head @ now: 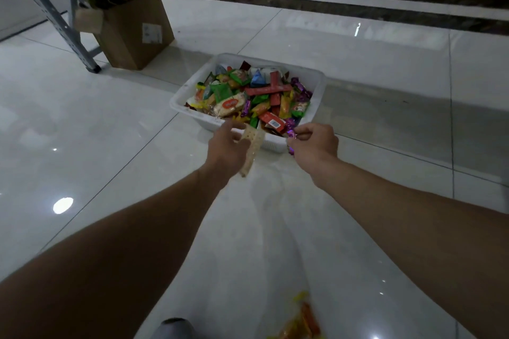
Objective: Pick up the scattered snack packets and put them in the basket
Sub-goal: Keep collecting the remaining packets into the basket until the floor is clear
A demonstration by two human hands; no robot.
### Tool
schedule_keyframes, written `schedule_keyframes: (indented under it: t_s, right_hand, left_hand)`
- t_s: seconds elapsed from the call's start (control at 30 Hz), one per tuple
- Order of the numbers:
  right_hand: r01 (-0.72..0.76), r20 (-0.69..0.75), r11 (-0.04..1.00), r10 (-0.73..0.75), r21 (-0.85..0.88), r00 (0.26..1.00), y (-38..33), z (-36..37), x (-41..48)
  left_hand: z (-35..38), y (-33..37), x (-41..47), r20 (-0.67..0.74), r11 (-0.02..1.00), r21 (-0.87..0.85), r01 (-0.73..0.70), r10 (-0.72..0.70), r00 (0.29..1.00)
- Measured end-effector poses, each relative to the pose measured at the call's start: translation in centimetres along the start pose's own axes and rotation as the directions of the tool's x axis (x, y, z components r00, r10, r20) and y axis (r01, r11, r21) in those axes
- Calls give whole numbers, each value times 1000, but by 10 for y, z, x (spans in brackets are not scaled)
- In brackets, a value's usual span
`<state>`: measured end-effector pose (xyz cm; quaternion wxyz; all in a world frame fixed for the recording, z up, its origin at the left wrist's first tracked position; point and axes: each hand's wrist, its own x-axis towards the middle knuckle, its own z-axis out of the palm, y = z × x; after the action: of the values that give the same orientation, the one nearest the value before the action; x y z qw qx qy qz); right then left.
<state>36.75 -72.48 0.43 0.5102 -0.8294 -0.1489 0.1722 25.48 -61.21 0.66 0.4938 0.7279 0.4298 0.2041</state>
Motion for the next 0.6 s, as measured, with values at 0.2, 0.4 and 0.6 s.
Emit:
schedule_keyframes:
  t_s: [0.2,0.4,0.6]
  right_hand:
    - [-57,-96,992,68,116,993,-29,14,33]
    - [-76,-153,990,94,122,984,-44,18,77]
    - [-95,-239,989,121,117,964,-51,17,137]
  left_hand:
    - [2,35,47,-17,990,-141,-16,13,1000]
    - [10,60,108,-23,978,-209,-7,2,1000]
    - [50,69,172,66,978,-208,-3,17,998]
